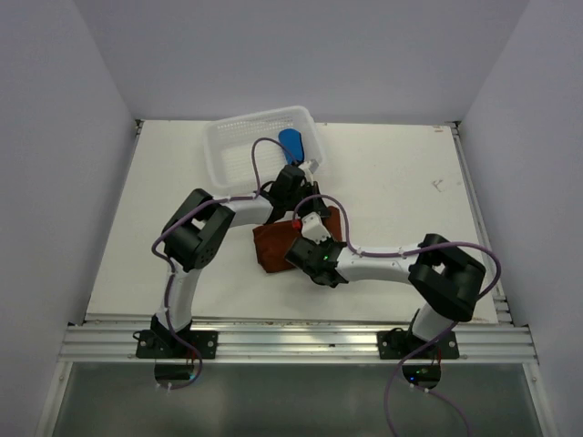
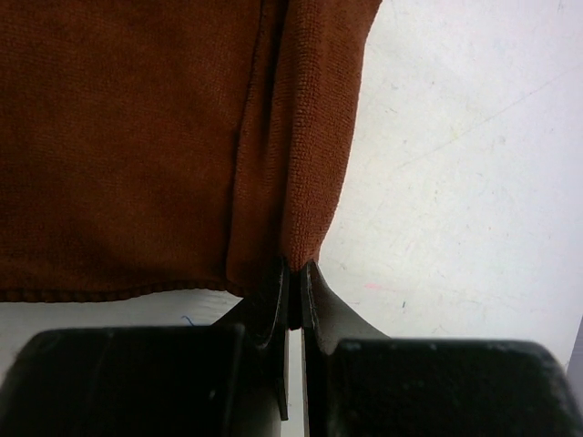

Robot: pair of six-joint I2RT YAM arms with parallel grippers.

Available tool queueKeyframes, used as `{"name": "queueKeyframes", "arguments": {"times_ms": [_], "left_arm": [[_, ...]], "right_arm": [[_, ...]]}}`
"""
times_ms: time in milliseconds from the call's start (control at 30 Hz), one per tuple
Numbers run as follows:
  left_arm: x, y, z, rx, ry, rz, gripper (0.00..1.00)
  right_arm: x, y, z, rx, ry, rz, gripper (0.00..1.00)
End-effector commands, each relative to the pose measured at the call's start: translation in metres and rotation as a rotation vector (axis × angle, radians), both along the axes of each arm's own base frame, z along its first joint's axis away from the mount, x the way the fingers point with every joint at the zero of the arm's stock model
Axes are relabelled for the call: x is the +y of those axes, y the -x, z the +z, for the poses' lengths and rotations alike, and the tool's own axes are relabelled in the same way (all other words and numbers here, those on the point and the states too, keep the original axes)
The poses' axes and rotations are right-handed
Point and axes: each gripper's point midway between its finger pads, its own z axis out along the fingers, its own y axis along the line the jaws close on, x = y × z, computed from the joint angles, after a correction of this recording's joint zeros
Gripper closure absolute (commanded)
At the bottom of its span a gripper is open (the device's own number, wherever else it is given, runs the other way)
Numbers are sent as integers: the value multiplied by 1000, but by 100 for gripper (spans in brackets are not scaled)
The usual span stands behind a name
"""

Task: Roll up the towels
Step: Roll the towel

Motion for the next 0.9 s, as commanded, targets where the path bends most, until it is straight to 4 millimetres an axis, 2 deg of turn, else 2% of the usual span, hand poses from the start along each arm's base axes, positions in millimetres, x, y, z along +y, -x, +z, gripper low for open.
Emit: {"name": "queueKeyframes", "arguments": {"times_ms": [0,300,533,700,867], "left_arm": [[13,-36,43,-159,48,82,100],[24,-32,31,-156,8,69,100],[26,-28,20,-155,-6,56,100],[33,-26,11,-165,-49,47,100],[38,-24,8,-176,-77,45,100]], "right_arm": [[-3,9,-9,54,80,8,100],[-6,7,-25,87,198,-27,100],[0,7,-32,110,201,0,100],[9,6,-32,131,192,43,90],[21,4,-11,119,109,56,75]]}}
